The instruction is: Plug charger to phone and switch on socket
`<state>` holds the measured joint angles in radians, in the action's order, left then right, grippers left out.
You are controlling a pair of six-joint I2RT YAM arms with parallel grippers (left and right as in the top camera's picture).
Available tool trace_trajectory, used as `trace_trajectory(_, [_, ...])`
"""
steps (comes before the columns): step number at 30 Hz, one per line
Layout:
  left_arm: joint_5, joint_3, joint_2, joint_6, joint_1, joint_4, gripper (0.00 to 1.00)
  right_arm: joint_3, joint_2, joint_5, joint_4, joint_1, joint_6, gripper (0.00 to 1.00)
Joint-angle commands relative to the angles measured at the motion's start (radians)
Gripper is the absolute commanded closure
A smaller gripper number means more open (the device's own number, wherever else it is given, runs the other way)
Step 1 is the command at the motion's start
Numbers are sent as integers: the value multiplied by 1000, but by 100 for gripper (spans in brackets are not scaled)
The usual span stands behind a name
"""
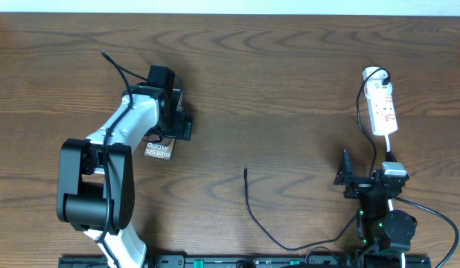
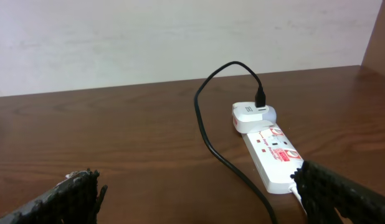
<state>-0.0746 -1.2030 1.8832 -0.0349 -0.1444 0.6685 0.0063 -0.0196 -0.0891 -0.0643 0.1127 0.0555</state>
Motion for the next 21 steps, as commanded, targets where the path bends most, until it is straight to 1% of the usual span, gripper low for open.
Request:
trace_trajectory(1, [16,2,13,-26,3,-16,8,-1,0,5,-5,-9,-12,1])
trace_trajectory(7, [69,0,13,-44,4,-40,8,-1,0,5,-5,-9,-12,1])
trace_trajectory(16, [72,1,14,-109,4,-62,7,-1,0,5,-5,-9,-12,1])
trace_trajectory(19, [76,2,14,-152,4,-66,7,-1,0,5,-5,-9,-12,1])
trace_trajectory(21, [91,2,14,-152,4,-69,7,-1,0,5,-5,-9,-12,1])
